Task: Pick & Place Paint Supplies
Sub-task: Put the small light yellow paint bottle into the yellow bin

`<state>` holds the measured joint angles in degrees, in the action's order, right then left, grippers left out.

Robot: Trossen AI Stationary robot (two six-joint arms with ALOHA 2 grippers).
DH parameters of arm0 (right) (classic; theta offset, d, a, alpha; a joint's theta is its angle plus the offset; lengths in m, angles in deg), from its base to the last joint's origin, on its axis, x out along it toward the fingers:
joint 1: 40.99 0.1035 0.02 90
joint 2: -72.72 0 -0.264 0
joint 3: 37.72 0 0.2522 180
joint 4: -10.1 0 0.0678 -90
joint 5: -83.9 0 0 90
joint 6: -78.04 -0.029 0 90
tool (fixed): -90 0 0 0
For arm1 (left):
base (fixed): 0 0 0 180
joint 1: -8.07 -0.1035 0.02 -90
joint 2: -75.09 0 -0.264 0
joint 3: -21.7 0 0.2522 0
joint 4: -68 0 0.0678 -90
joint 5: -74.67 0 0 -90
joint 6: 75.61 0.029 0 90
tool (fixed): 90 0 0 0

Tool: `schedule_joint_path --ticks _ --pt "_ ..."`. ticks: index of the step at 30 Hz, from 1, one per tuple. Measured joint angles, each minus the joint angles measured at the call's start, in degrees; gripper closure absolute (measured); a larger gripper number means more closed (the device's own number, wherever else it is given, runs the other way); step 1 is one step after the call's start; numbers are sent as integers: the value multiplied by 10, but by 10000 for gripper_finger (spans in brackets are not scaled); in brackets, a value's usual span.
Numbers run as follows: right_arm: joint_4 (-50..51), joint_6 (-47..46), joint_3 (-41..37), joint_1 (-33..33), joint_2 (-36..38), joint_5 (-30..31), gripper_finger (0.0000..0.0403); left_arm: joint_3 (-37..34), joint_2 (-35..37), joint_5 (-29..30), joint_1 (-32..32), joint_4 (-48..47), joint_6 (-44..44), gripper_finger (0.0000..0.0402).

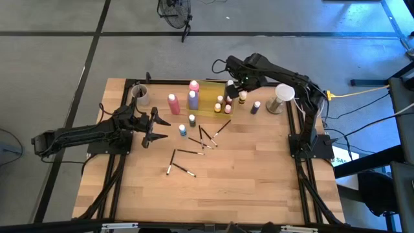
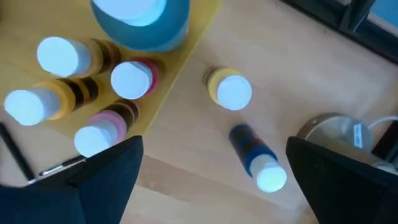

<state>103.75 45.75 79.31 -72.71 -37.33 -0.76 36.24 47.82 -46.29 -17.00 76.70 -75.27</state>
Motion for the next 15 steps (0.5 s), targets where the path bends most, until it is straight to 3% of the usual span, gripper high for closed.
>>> schedule_joint_path --ticks 15 --pt "4 46 -19 15 -4 5 4 0 0 0 0 0 0 153"
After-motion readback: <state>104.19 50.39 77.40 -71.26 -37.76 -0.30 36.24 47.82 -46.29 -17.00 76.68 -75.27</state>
